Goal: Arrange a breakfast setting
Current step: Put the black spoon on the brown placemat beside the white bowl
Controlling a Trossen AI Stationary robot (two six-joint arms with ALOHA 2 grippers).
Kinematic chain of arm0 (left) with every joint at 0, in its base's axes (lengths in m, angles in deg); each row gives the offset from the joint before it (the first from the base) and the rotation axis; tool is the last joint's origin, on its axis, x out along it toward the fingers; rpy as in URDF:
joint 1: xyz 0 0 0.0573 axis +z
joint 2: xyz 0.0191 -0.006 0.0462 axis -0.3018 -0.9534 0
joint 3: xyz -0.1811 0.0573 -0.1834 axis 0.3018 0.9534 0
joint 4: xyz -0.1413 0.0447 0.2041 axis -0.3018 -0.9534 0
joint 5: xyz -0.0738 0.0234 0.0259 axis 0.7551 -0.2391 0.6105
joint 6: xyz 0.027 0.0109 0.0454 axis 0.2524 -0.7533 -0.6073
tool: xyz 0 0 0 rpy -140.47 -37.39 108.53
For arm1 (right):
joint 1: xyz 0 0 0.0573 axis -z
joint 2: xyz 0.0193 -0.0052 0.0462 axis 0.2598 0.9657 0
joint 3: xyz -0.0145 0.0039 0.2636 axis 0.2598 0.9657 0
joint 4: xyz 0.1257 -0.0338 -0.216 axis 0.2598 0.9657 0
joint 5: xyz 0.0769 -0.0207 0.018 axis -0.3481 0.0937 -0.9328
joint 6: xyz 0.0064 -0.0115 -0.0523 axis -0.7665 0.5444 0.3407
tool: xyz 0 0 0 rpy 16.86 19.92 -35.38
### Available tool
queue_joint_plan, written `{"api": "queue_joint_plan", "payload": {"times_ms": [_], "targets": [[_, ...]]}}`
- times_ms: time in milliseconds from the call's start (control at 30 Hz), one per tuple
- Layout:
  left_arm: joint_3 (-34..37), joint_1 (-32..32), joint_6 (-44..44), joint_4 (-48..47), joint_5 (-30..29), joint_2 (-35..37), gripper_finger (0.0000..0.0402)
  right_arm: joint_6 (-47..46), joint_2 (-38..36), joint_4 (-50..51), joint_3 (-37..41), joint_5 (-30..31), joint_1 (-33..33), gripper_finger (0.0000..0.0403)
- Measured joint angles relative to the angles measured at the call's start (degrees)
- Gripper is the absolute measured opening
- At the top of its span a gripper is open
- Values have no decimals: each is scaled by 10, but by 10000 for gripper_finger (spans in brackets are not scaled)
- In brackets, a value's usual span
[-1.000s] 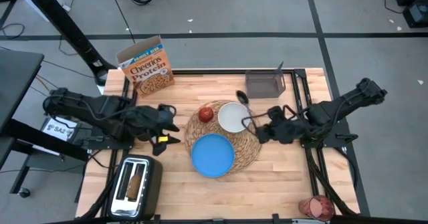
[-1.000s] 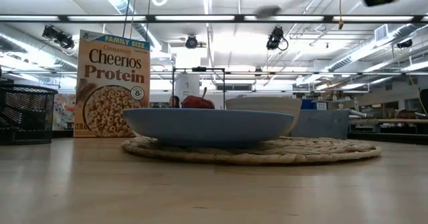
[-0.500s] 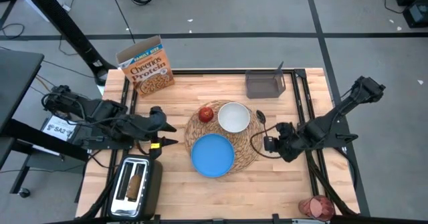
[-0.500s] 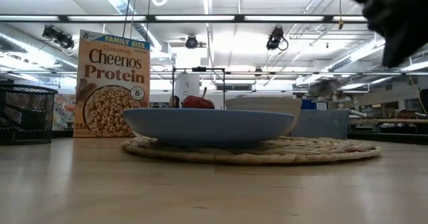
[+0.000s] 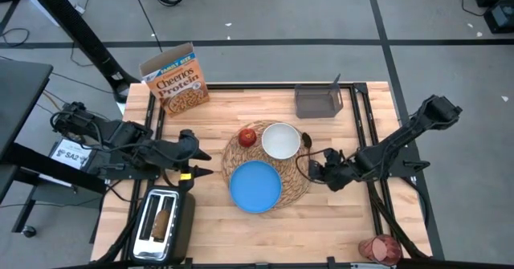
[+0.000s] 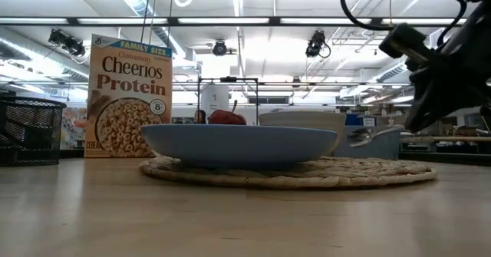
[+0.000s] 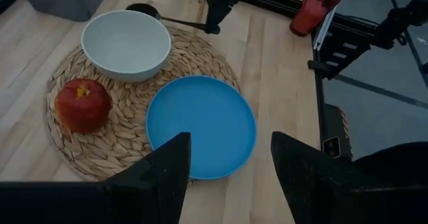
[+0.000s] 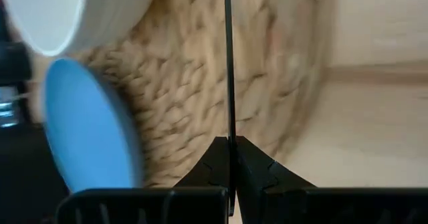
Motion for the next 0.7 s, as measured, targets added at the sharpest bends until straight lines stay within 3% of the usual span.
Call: {"api": "queue_joint_plan", "payload": {"times_ms": [500, 700], "targets": [[0, 0, 0, 1, -33, 0, 213, 23, 96, -150, 18, 10, 23, 10], [0, 0, 3, 1, -33, 0, 213, 10, 138, -166, 18, -2, 23, 34]]}}
